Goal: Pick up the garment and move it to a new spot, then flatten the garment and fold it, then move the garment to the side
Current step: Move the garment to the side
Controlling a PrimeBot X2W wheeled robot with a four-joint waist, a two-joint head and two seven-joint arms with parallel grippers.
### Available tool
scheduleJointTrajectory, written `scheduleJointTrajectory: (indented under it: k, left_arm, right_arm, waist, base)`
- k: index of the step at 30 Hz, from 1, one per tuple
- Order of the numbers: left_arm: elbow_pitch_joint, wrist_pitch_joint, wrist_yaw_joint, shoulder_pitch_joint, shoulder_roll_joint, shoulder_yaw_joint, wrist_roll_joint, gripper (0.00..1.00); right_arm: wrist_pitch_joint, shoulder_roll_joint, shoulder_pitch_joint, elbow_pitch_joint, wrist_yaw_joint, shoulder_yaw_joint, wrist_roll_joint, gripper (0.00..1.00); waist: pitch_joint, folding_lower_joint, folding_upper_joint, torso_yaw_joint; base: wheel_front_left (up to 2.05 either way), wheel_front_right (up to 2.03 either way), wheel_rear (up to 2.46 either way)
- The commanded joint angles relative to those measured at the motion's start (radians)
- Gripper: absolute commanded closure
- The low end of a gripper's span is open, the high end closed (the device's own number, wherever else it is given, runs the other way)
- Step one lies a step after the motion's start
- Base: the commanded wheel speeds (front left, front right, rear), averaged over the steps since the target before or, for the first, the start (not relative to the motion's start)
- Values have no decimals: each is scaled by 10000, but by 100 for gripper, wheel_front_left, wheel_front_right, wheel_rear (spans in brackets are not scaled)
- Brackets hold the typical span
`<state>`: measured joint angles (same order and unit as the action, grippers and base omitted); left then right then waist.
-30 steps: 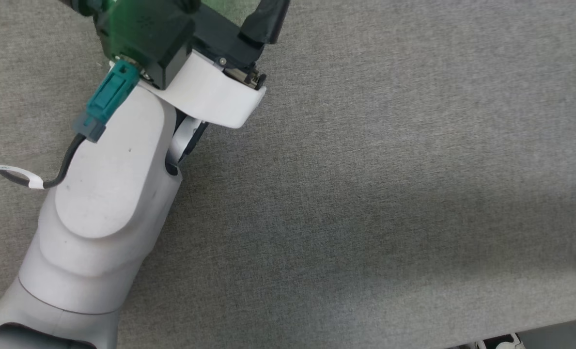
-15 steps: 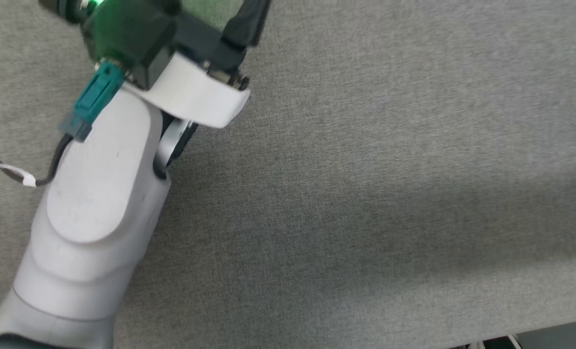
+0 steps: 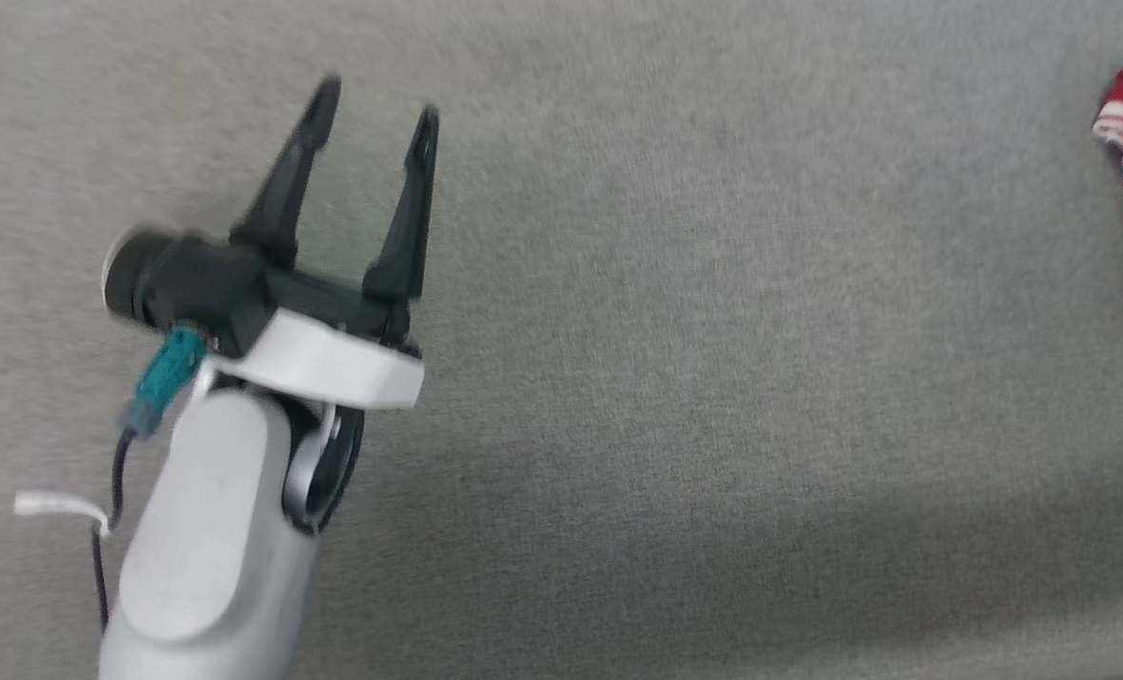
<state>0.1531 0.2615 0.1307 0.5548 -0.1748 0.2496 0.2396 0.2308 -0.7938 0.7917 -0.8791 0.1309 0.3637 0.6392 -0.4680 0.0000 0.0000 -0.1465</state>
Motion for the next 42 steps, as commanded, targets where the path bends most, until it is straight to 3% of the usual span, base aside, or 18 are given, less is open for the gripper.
scheduleJointTrajectory:
  k: [1, 16, 30, 42]
  left_arm:
    - [34, 49, -6, -375, 44, -141, 47, 0]
    - [614, 49, -6, -3892, 429, -1414, 351, 0]
    - [366, 47, -5, -5851, 620, -2221, 440, 0]
    - [-579, 47, -5, -6836, 614, -2506, 246, 0]
  right_arm:
    - [95, 125, -281, 168, -5, 118, 118, 0]
    - [342, 1583, -3178, 1979, -4, 624, 261, 0]
    - [344, 2854, -6069, 4524, -4, -1827, -912, 0]
    - [216, 3612, -7512, 6407, -4, -3042, -1630, 0]
  waist:
    - [846, 0, 0, 375]
    - [3184, 0, 0, 1135]
    - [4409, 0, 0, 1599]
    - [4635, 0, 0, 1729]
  base:
    - [0, 0, 0]
    - [0, 0, 0]
    - [0, 0, 0]
    - [0, 0, 0]
